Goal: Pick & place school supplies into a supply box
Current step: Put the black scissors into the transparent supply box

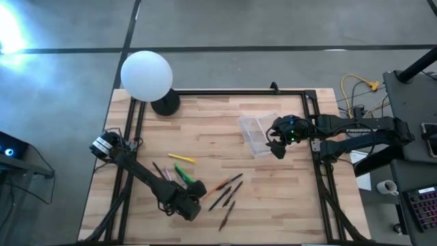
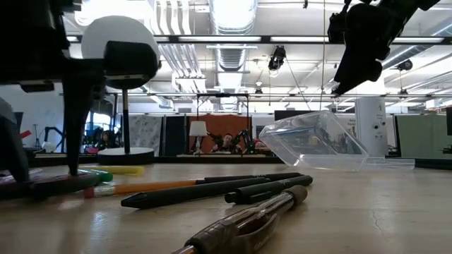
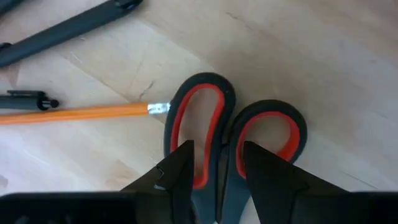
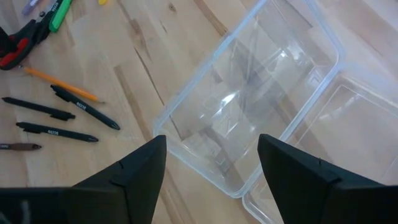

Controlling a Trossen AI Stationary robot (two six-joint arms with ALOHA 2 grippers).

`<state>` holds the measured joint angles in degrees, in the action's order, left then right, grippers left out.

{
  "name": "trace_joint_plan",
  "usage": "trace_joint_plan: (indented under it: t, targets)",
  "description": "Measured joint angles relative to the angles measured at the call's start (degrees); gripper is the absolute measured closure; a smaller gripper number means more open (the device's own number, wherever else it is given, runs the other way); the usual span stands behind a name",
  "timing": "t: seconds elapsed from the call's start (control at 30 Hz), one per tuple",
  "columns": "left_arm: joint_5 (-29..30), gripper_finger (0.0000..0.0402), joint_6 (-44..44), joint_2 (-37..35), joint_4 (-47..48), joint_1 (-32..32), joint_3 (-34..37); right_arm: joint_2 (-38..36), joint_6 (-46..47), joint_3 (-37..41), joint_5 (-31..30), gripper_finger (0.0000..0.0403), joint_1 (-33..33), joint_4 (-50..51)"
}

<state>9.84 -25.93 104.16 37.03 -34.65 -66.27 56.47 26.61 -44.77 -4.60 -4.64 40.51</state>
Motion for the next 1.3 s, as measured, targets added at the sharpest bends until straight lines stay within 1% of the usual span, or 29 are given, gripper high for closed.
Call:
trace_joint_plan:
  t: [0.07, 0.27, 0.37, 0.5, 0.63, 0.8, 0.93, 1.03, 1.1, 1.17, 1.3]
  targets:
    - [-0.43, 0.0279, -0.95, 0.00, -1.64, 0.57, 0.85, 0.00, 0.24, 0.00, 0.02, 0.0161, 0.00, 0.03]
    - [-5.32, 0.0282, -1.58, -0.27, -3.57, 2.43, 3.36, 0.00, 0.44, 0.00, 0.11, 0.0159, 0.00, 1.96]
    - [-6.75, 0.0299, -1.55, -0.31, -3.66, 3.20, 4.05, 0.00, 0.44, 0.00, 0.11, 0.0159, 0.00, 3.47]
    - [-7.58, 0.0336, -1.62, -0.26, -3.05, 4.12, 3.66, 0.00, 0.85, 0.00, 0.18, 0.0164, 0.00, 4.55]
    - [-7.02, 0.0337, -0.69, 0.01, 0.79, 4.79, 1.51, -0.83, 2.13, 0.00, 0.20, 0.0172, 0.00, 4.16]
    - [-4.85, 0.0337, 4.33, -0.03, 7.85, 4.91, -3.67, -3.39, 1.42, -0.94, -0.28, 0.0181, 0.00, 3.76]
    - [-4.16, 0.0337, 7.91, -0.13, 15.00, 4.91, -10.72, -5.74, -0.17, -2.89, -1.65, 0.0183, 0.00, 3.67]
    - [-0.70, 0.0337, 10.93, -0.28, 20.33, 5.53, -17.00, -7.25, -1.78, -4.59, -4.13, 0.0183, 0.00, 3.61]
    - [2.71, 0.0337, 11.99, -0.28, 23.82, 6.63, -20.99, -8.17, -3.79, -5.76, -6.52, 0.0184, 0.00, 3.63]
    - [5.98, 0.0337, 12.32, -0.28, 27.22, 8.52, -24.75, -8.86, -5.27, -6.59, -9.37, 0.0184, 0.00, 3.69]
    - [10.20, 0.0337, 9.94, -0.28, 31.95, 14.14, -32.00, -9.79, -6.48, -7.50, -13.40, 0.0184, 0.00, 4.58]
